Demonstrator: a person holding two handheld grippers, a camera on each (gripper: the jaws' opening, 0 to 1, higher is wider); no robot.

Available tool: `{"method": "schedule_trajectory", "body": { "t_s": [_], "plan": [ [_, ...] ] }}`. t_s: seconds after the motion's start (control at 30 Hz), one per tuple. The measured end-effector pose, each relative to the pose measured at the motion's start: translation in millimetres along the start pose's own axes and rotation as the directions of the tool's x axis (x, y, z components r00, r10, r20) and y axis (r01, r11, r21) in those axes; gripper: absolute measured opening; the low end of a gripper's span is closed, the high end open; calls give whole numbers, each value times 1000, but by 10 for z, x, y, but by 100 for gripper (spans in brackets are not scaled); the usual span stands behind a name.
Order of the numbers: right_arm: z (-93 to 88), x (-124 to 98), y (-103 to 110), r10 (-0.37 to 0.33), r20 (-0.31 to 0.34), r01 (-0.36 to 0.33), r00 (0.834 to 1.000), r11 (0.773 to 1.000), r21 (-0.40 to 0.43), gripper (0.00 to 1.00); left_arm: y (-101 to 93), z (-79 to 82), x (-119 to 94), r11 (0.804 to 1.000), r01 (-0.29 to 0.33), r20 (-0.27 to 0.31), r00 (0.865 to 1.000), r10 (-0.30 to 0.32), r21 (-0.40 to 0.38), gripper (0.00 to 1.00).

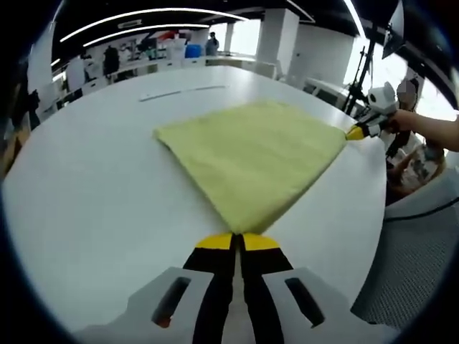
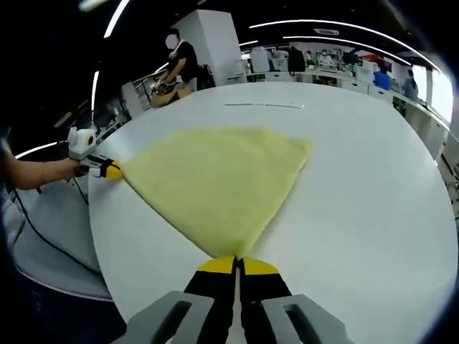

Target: Fold the garment on the visible template until the final outline fits inside the template.

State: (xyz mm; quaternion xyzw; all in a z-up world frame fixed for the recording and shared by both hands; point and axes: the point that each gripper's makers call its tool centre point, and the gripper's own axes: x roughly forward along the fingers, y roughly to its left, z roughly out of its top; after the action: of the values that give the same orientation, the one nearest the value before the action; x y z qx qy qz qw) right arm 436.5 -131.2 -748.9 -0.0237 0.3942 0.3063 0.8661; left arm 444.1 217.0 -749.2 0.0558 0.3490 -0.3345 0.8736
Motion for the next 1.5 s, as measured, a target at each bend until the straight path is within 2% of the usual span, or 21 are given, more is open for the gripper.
{"method": "schedule_trajectory", "body": {
  "t_s": [0.13,0.33,0.47,0.53,0.77,0.83,0.93,1.2,1.33,1.5],
  "plan": [
    [28,0,18,0,16,0,1000,1000,-6,2,9,44,-22,1000,-16,30,999,16,-11,6],
    [111,-17,67,3,58,-2,998,1000,-28,25,1,116,-71,999,-20,69,997,22,-31,25],
    [186,-57,142,15,87,-11,996,999,-44,42,-14,183,-123,999,-34,97,995,34,0,47],
    [248,-85,174,18,111,-13,994,999,-47,48,-33,217,-161,999,-35,112,993,35,0,53],
    [439,-222,352,53,175,-39,983,996,-85,72,-104,391,-318,999,-44,191,980,45,-8,74],
    [471,-255,394,58,183,-40,981,994,-98,75,-122,432,-356,999,-45,212,976,46,-11,79],
    [531,-317,455,64,205,-43,977,994,-103,81,-146,529,-436,998,-49,272,961,54,-27,86],
    [687,-446,621,82,271,-49,959,991,-127,95,-122,586,-595,997,-79,291,953,79,-12,99],
    [714,-482,674,70,290,-29,954,989,-143,99,-141,625,-693,995,-99,315,945,94,-1,99],
    [713,-512,691,48,296,-1,954,988,-157,99,-167,582,-738,995,-100,315,944,97,-8,99]
  ]
}}
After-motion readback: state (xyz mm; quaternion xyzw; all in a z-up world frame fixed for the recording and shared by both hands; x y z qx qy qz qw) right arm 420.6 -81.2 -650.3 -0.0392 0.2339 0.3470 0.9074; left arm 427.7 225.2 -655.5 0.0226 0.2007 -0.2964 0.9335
